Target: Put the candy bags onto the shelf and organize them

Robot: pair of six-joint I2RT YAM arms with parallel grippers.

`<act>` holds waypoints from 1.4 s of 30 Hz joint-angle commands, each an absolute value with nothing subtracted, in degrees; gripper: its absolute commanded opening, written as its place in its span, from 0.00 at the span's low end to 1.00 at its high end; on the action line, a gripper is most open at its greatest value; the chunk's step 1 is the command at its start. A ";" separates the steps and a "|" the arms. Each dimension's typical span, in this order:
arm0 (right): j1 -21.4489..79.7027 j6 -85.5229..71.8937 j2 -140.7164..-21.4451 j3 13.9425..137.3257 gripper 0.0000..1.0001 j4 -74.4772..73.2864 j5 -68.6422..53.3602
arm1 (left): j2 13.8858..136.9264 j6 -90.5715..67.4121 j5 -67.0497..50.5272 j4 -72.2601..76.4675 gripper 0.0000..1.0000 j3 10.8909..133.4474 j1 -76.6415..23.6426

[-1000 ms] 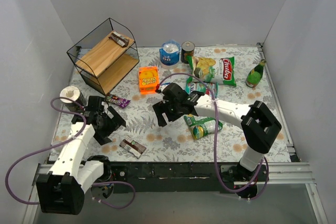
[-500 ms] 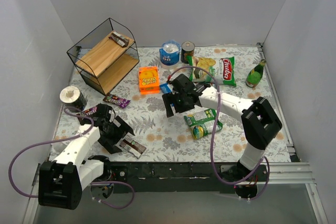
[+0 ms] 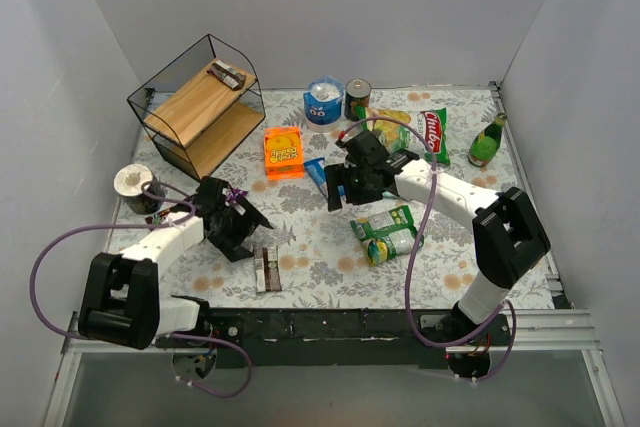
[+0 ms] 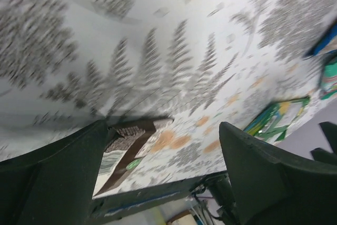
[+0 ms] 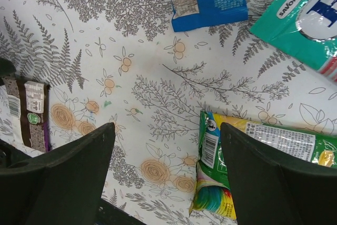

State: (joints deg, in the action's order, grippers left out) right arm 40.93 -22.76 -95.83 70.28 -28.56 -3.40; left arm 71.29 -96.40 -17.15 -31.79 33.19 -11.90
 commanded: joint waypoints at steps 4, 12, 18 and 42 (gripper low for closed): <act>38.76 -24.79 -92.11 69.52 0.87 -28.91 -3.87 | 76.91 -92.21 -15.13 -23.20 0.84 42.89 -12.48; 36.04 -28.03 -89.04 68.65 0.87 -30.15 -8.87 | 69.62 -85.69 -9.76 -34.62 0.73 38.68 -12.48; 34.98 -29.18 -85.35 66.97 0.87 -30.41 -9.75 | 63.03 -86.48 -13.09 -36.12 0.58 34.10 -12.48; 21.45 -25.31 -79.63 67.77 0.86 -32.34 -24.60 | 61.00 -95.89 -23.12 -35.43 0.47 25.05 -12.83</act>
